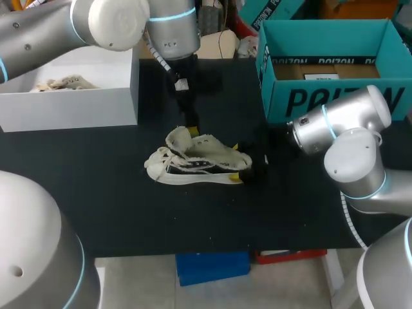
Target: Take the shoe out of the shoebox, open the shoe tongue, remove and reinsert the insole, then place the shoe into the shoebox
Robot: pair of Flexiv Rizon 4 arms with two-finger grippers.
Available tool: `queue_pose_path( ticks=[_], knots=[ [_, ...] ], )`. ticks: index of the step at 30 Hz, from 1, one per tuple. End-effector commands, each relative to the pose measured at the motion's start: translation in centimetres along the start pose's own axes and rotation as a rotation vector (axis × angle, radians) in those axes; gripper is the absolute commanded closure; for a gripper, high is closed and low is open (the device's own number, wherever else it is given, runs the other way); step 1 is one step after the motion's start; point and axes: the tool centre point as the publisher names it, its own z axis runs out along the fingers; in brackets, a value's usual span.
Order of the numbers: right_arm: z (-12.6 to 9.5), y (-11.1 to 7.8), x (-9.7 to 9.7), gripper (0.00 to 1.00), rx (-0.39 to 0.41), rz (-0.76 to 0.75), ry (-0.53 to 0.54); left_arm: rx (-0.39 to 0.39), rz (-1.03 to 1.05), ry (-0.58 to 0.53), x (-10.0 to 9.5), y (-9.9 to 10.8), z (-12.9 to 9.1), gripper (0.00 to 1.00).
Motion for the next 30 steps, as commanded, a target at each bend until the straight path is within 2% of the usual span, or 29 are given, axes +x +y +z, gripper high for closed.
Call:
queue_pose_path(
  ticks=[1,3,5,7,12,18,30],
  knots=[
    [0.0,0.0,0.0,1.0,0.003,0.001,0.0,0.081,0.022,0.005,-1.6,0.4,2.0,1.0],
    [0.0,0.0,0.0,1.0,0.003,0.001,0.0,0.109,0.051,0.022,-2.1,0.2,2.2,1.0],
    [0.0,0.0,0.0,1.0,0.003,0.001,0.0,0.081,0.068,0.019,-2.5,-0.1,2.3,1.0],
    [0.0,0.0,0.0,1.0,0.003,0.001,0.0,0.1,0.103,0.059,-2.8,-0.3,2.6,1.0],
    [0.0,0.0,0.0,1.0,0.003,0.001,0.0,0.051,0.115,0.086,-3.5,-0.7,3.4,1.0],
    [0.0,0.0,0.0,1.0,0.003,0.001,0.0,-0.02,0.129,0.111,-3.7,-1.6,4.1,1.0],
    [0.0,0.0,0.0,1.0,0.003,0.001,0.0,-0.031,0.123,0.144,-3.2,-1.5,7.3,1.0]
  ],
)
